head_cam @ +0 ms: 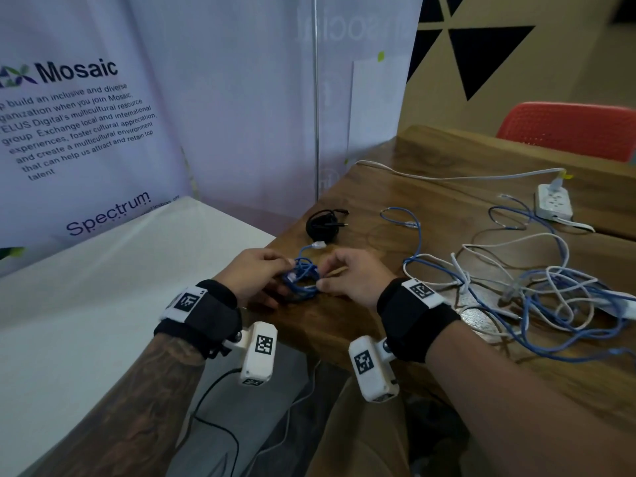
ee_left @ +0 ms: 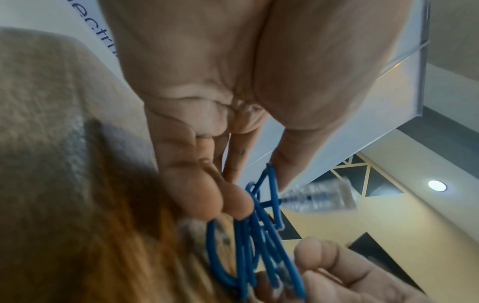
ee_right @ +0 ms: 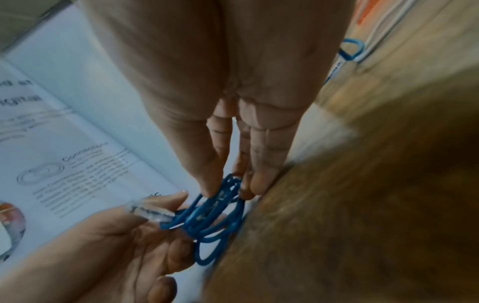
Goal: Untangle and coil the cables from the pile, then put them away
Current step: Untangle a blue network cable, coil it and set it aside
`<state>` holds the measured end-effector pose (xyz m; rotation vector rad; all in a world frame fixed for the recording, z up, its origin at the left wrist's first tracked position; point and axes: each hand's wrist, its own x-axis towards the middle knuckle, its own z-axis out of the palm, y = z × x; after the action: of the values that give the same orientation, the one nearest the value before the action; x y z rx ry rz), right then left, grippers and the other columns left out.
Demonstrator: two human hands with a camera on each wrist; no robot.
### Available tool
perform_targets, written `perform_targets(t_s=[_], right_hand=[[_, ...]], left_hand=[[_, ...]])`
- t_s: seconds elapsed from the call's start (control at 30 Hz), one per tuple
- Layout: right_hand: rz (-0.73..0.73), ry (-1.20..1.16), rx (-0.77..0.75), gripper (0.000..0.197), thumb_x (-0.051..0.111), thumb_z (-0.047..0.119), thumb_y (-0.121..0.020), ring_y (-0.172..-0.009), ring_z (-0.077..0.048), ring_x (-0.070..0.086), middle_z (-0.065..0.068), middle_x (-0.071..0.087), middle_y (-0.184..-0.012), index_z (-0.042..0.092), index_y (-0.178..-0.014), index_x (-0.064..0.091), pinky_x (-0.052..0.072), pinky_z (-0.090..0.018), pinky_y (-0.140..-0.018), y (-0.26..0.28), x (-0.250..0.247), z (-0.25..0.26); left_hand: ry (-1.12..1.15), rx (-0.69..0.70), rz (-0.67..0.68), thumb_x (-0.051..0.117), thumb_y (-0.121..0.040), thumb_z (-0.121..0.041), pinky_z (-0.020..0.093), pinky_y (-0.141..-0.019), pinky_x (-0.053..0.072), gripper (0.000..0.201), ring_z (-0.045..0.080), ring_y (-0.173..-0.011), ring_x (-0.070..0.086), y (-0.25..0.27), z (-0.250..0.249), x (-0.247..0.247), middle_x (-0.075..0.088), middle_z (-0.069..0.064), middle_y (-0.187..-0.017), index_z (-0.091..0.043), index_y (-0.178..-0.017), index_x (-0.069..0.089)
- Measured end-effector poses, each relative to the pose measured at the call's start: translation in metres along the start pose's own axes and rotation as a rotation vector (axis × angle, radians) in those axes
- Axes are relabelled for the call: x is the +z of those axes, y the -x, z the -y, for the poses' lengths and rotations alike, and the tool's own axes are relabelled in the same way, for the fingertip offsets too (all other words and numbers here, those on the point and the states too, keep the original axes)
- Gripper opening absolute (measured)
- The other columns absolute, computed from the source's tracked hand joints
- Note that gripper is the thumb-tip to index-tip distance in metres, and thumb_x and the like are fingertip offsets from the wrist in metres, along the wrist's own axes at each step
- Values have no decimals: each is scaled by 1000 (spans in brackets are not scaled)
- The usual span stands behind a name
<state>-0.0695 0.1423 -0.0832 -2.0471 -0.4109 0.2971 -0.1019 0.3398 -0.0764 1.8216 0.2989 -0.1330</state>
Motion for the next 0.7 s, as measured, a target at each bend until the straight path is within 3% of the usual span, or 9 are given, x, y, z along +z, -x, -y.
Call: perform_targets(t_s=[0.1, 0.17, 0.23, 0.3, 0.37, 0.47, 0.57, 0.7], right_hand=[[17, 9, -28, 28, 83, 6, -76, -90, -23, 71, -3, 73, -98, 24, -84, 63, 58, -45, -87, 10, -2, -5], [21, -6, -33, 30, 82, 3, -75, -92, -23, 71, -4, 74, -96, 24, -85, 63, 58, -49, -88, 17, -3, -6], [-5, -32, -58, 28, 81, 5, -75, -91, -22, 71, -4, 74, -92, 23, -86, 63, 58, -51, -85, 25, -5, -5], [-65, -15, -117, 22, 80, 13, -79, -87, -18, 70, 0, 72, -91, 23, -88, 62, 59, -47, -82, 34, -13, -2], [-218, 36, -213, 18, 76, 22, -85, -85, -11, 65, 6, 66, -100, 26, -95, 61, 58, -34, -78, 39, -27, 3], [-407, 50, -400, 26, 68, 13, -90, -82, -8, 60, 11, 57, -116, 29, -110, 67, 49, -18, -77, 41, -52, 9], [-377, 47, -345, 19, 66, 13, -94, -82, -4, 61, 8, 68, -101, 22, -107, 75, 47, -18, -78, 41, -67, 6], [-251, -195, -192, 13, 63, 11, -97, -78, -8, 70, 2, 77, -90, 18, -104, 72, 54, -25, -72, 49, -76, 0]], left_hand=[[27, -9, 57, 64, -93, -32, 29, -48, 48, 23, 14, -57, 57, 5, -1, 1, 69, 8, -80, -13, -105, 69], [26, 1, 129, 66, -91, -32, 28, -49, 46, 22, 14, -58, 56, 8, -2, 0, 70, 4, -74, -15, -103, 72], [38, 58, 179, 66, -90, -28, 27, -51, 46, 18, 21, -67, 60, 10, -5, 1, 74, 10, -84, -15, -99, 73], [78, 109, 195, 64, -91, -22, 29, -56, 48, 13, 23, -74, 63, 14, -10, 4, 73, 11, -87, -15, -95, 74], [150, 132, 234, 64, -88, -22, 31, -62, 50, 14, 19, -72, 64, 18, -18, 10, 71, 8, -82, -14, -96, 74], [250, 167, 361, 64, -83, -23, 32, -68, 53, 24, 19, -75, 62, 24, -29, 19, 67, 12, -86, -11, -100, 76], [291, 212, 472, 59, -87, -19, 27, -68, 56, 28, 16, -75, 63, 28, -41, 30, 65, 11, -84, -9, -109, 73], [292, 306, 535, 58, -91, -17, 25, -67, 56, 24, 14, -75, 63, 28, -51, 45, 64, 11, -85, -13, -108, 74]])
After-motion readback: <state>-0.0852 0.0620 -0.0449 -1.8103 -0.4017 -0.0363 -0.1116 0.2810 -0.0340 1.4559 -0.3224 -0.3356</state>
